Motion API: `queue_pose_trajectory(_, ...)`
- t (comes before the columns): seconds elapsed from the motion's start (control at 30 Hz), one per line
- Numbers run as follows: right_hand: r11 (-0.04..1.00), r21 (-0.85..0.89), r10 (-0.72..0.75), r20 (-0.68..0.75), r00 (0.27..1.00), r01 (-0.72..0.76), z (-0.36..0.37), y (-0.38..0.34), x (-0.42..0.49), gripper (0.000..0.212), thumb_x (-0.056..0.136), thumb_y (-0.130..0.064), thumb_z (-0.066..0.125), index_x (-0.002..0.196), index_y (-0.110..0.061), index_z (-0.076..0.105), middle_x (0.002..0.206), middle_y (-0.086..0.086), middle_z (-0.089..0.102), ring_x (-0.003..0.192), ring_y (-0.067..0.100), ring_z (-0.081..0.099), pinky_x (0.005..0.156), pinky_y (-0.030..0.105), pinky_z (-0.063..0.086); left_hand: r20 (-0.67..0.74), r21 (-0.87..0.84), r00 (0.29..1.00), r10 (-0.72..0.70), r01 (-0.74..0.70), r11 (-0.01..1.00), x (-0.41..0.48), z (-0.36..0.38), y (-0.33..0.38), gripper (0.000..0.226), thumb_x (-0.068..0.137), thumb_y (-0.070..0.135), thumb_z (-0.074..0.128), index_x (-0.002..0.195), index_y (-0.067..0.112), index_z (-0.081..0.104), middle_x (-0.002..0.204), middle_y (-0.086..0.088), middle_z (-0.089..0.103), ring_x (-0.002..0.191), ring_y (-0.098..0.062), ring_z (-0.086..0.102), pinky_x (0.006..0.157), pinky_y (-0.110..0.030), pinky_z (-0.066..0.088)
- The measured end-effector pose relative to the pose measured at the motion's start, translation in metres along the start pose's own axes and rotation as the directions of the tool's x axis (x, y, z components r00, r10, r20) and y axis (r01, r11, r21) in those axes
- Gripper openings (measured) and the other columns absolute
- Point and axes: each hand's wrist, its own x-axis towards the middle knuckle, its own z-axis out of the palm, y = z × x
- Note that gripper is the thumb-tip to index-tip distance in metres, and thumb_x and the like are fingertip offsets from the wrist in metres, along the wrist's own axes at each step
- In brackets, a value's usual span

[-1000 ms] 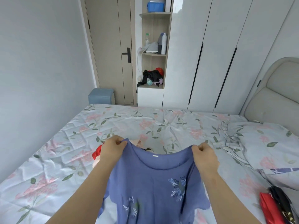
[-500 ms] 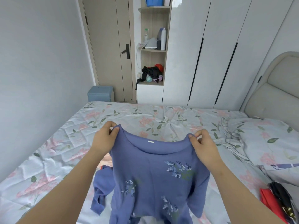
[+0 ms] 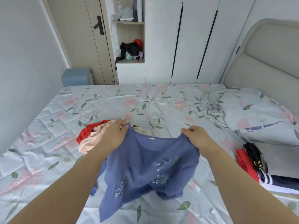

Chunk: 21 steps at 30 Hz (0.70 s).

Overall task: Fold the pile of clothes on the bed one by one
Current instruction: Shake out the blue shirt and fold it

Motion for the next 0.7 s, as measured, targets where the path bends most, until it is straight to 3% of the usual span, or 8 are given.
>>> queue_pose_trajectory(0.13,0.965,0.223,0.166,-0.106,0.980,-0.139,-0.013,0.024,-0.011,0.031,0.095,-0.025,0.055,0.070,-0.008,0.047,0.073,0.010,0.048,0.068,0.022,0.044,0.063,0.030,0.038,0.078,-0.007,0.997,-0.012,0.012,1.000,-0.003,0.033,0.009,0.019,0.100,0.023,0.041,0.102,0.007,0.052,0.077,-0.003,0.052,0.078,-0.024,0.050,0.063,-0.030,0.035)
queue_pose_trajectory(0.2,0.933,0.322,0.225,-0.175,0.958,-0.160,-0.027,0.032,-0.016,0.033,0.095,-0.026,0.055,0.069,-0.009,0.044,0.073,0.011,0.046,0.069,0.023,0.042,0.062,0.030,0.036,0.106,-0.053,0.994,0.007,-0.001,0.999,-0.005,0.048,0.022,0.015,0.100,0.023,0.041,0.096,0.011,0.048,0.074,0.002,0.047,0.077,-0.022,0.047,0.063,-0.028,0.033)
queue_pose_trajectory(0.3,0.901,0.410,0.277,-0.291,0.916,-0.142,-0.050,0.039,-0.024,0.033,0.094,-0.028,0.055,0.082,0.003,0.052,0.080,0.017,0.043,0.075,0.022,0.038,0.065,0.032,0.033,0.143,-0.151,0.987,0.073,-0.051,0.987,-0.007,0.068,0.047,0.018,0.101,0.023,0.040,0.087,0.013,0.045,0.069,-0.001,0.042,0.061,-0.015,0.039,0.049,-0.019,0.028)
queue_pose_trajectory(0.37,0.882,0.458,0.293,-0.349,0.890,-0.111,-0.066,0.045,-0.029,0.041,0.095,-0.027,0.055,0.102,0.013,0.056,0.082,0.024,0.046,0.077,0.022,0.040,0.066,0.031,0.034,0.164,-0.231,0.981,0.102,-0.062,0.971,-0.009,0.080,0.064,0.017,0.101,0.024,0.040,0.092,0.011,0.047,0.073,0.000,0.044,0.061,-0.010,0.039,0.052,-0.019,0.029)
queue_pose_trajectory(0.43,0.855,0.512,0.315,-0.383,0.869,-0.084,-0.081,0.045,-0.037,0.036,0.094,-0.028,0.056,0.097,0.008,0.057,0.082,0.016,0.048,0.081,0.022,0.043,0.069,0.031,0.035,0.175,-0.299,0.977,0.122,-0.065,0.952,-0.010,0.089,0.082,0.016,0.101,0.024,0.040,0.093,0.012,0.048,0.074,0.000,0.043,0.062,-0.011,0.038,0.055,-0.023,0.029)
queue_pose_trajectory(0.57,0.760,0.627,0.268,-0.543,0.796,0.171,-0.106,0.026,-0.063,0.028,0.095,-0.028,0.056,0.070,-0.016,0.051,0.074,-0.001,0.049,0.076,0.013,0.047,0.065,0.022,0.041,0.106,-0.545,0.976,0.191,-0.103,0.832,-0.011,0.091,0.122,0.019,0.099,0.029,0.045,0.081,0.026,0.050,0.079,-0.005,0.047,0.068,-0.018,0.043,0.060,-0.030,0.034)
queue_pose_trajectory(0.63,0.703,0.615,0.219,-0.666,0.713,0.358,-0.119,0.014,-0.077,0.032,0.096,-0.026,0.054,0.066,-0.021,0.045,0.068,-0.007,0.045,0.068,0.008,0.044,0.065,0.017,0.041,0.064,-0.677,0.977,0.204,-0.108,0.728,-0.011,0.089,0.141,0.016,0.098,0.030,0.047,0.083,0.030,0.053,0.086,-0.005,0.053,0.075,-0.018,0.048,0.067,-0.032,0.039)
queue_pose_trajectory(0.7,0.715,0.571,0.179,-0.707,0.684,0.404,-0.127,0.012,-0.085,0.031,0.096,-0.026,0.054,0.067,-0.021,0.045,0.070,-0.005,0.045,0.070,0.009,0.044,0.068,0.019,0.042,0.076,-0.678,0.970,0.232,-0.120,0.725,-0.011,0.092,0.150,0.016,0.098,0.029,0.048,0.083,0.029,0.053,0.088,-0.006,0.055,0.078,-0.018,0.049,0.069,-0.032,0.040)
